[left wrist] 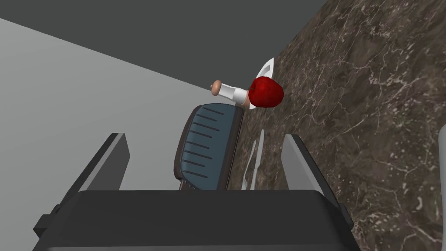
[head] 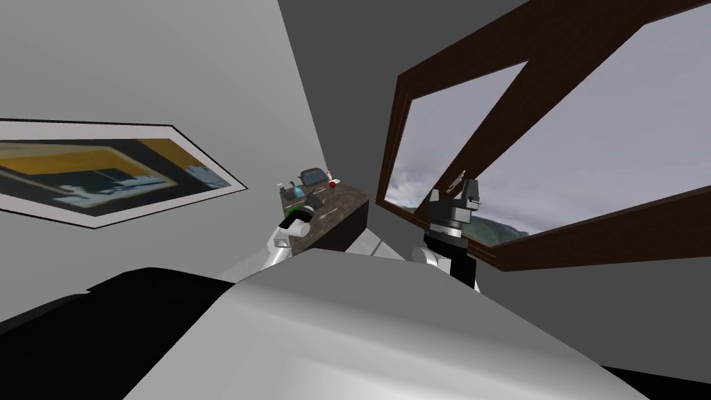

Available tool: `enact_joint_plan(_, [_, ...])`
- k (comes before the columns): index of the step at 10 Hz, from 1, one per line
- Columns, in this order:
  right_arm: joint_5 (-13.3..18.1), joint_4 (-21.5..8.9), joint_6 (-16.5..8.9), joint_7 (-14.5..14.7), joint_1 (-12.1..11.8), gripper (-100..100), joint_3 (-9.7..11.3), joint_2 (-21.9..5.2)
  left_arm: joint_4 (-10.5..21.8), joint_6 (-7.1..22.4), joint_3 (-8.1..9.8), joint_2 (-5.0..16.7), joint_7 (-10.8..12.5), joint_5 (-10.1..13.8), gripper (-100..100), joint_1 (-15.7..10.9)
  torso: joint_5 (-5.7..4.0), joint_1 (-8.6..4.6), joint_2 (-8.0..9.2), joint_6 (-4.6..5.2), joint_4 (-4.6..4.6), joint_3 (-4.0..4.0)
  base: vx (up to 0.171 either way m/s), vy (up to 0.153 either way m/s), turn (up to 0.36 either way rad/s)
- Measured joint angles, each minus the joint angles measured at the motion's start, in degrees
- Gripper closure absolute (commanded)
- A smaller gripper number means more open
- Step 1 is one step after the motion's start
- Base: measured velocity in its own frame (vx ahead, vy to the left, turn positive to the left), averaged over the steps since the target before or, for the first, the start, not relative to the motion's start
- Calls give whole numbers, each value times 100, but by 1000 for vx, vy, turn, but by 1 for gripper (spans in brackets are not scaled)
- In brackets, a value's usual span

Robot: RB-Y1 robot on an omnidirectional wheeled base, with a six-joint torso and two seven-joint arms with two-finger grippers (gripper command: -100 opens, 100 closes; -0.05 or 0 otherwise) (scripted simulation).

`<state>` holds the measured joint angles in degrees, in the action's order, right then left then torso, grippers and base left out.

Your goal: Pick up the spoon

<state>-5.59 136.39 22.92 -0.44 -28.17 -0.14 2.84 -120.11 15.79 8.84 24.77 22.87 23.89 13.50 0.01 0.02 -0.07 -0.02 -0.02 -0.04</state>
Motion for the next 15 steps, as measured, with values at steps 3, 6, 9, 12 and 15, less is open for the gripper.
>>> enact_joint_plan(3, [0, 0, 0, 0, 0, 0, 0, 0, 176, 539, 33, 252, 213, 343, -100, -215, -1, -4, -3, 2, 0, -2, 19, -1, -47])
enact_joint_plan(6, [0, 0, 0, 0, 0, 0, 0, 0, 322, 1039, 35, 494, 412, 653, -100, -284, 0, -2, -3, 0, -1, -2, 23, -1, -60])
enact_joint_plan(9, [0, 0, 0, 0, 0, 0, 0, 0, 457, 1574, 42, 785, 657, 992, -100, -374, -1, -3, -4, 0, -1, -2, 24, -3, -44])
enact_joint_plan(12, [0, 0, 0, 0, 0, 0, 0, 0, 683, 2012, 19, 1080, 857, 1339, -100, -459, -1, -4, -5, -1, -1, -3, 32, -5, -55])
enact_joint_plan(15, [0, 0, 0, 0, 0, 0, 0, 0, 837, 2500, -6, 1379, 1107, 1679, -100, -483, -1, -5, -5, 0, -1, -3, 28, -5, -43])
